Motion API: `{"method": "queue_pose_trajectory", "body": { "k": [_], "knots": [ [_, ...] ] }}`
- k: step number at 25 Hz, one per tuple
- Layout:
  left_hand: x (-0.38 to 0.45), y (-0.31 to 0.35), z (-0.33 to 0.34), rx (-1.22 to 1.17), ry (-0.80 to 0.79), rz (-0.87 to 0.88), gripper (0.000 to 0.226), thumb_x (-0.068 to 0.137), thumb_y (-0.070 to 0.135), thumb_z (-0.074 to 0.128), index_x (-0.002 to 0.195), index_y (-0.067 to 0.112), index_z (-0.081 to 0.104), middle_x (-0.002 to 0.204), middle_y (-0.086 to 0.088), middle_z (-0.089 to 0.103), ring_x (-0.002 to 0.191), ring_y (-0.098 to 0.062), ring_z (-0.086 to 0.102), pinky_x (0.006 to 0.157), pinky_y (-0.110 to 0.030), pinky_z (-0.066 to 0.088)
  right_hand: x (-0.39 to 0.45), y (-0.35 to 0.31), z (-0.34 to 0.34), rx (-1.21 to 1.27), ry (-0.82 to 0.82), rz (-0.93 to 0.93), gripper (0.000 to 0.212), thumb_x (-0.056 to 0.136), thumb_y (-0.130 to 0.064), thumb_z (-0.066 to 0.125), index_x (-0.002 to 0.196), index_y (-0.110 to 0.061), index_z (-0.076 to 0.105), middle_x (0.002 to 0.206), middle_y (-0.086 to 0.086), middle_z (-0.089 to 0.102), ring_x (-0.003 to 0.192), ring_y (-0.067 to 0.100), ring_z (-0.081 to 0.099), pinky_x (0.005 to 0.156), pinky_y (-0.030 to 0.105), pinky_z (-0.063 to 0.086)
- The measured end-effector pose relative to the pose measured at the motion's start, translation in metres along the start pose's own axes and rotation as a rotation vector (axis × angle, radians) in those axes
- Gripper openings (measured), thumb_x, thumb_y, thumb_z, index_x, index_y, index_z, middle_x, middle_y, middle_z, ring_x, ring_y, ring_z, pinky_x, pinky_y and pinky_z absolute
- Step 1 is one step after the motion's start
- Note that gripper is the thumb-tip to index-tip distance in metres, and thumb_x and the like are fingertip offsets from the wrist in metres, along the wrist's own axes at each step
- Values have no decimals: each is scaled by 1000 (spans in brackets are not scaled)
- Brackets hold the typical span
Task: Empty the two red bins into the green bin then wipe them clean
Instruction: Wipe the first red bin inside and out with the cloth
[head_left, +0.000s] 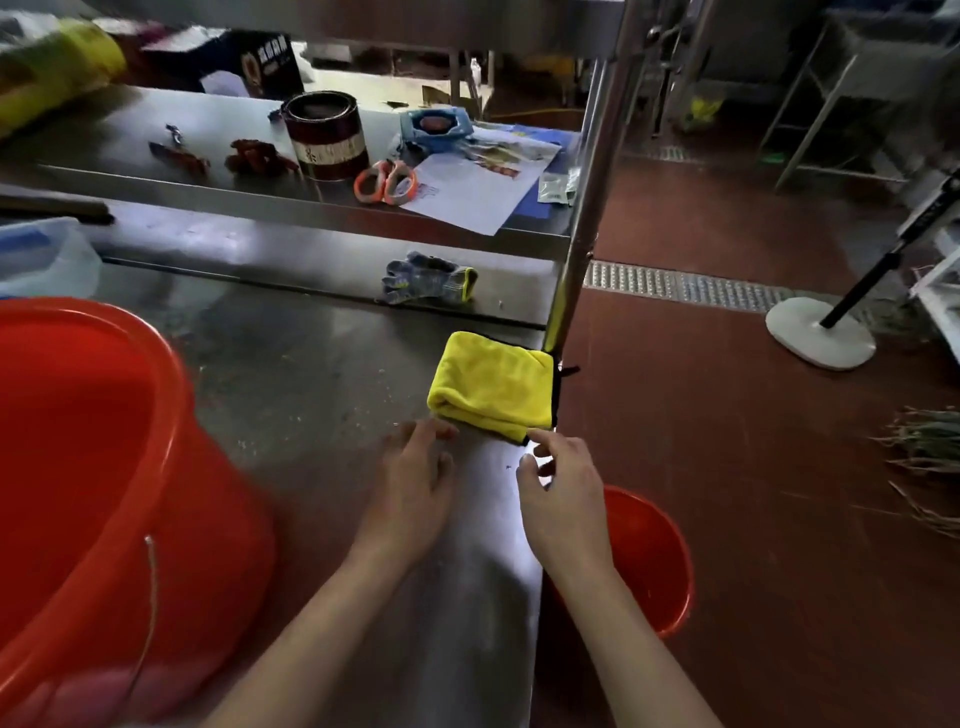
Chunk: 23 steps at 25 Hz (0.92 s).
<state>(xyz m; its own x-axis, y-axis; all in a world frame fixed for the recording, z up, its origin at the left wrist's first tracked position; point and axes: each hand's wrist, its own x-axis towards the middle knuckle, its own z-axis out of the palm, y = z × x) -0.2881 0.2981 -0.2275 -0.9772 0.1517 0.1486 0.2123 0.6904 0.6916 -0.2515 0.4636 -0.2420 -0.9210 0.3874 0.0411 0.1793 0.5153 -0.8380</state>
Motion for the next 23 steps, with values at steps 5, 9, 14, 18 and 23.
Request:
{"method": "queue_pose_trajectory", "body": {
  "k": [5, 9, 14, 18, 23],
  "knots": [
    [42, -34, 49, 126, 3, -66, 29, 90, 7, 63, 118, 13, 69, 121, -9, 65, 107, -32, 59, 85, -28, 33, 50, 33, 36, -96, -44, -55, 32, 96, -22, 56, 127, -21, 65, 117, -4, 58, 111, 16, 56, 97, 31, 46],
    [74, -65, 76, 137, 7, -123, 44, 85, 23, 51, 125, 14, 67, 123, -13, 64, 110, -37, 57, 97, -41, 43, 82, 45, 61, -218, -79, -95, 51, 86, -30, 47, 130, -13, 65, 128, 6, 63, 117, 25, 55, 103, 34, 41],
    [103, -89, 90, 269, -160, -229, 69, 86, 52, 28, 148, 29, 48, 141, -18, 52, 128, -37, 48, 110, -48, 37, 96, 57, 80, -305, -172, -84, 63, 85, -35, 43, 143, -15, 56, 146, 8, 53, 132, 28, 48, 112, 38, 36],
    [120, -94, 102, 397, -247, -270, 53, 104, 45, 40, 156, 34, 32, 152, -13, 47, 148, -34, 27, 120, -43, 21, 101, 64, 85, -407, -306, -53, 59, 97, -34, 51, 153, -20, 41, 152, 3, 46, 138, 23, 41, 113, 34, 29],
    [126, -85, 107, 230, -136, -209, 40, 102, 35, 54, 140, 24, 58, 131, -12, 59, 128, -33, 50, 109, -43, 36, 106, 70, 85, -442, -307, -67, 57, 98, -33, 52, 152, -20, 41, 151, 1, 46, 138, 22, 40, 113, 32, 27]
  ]
}}
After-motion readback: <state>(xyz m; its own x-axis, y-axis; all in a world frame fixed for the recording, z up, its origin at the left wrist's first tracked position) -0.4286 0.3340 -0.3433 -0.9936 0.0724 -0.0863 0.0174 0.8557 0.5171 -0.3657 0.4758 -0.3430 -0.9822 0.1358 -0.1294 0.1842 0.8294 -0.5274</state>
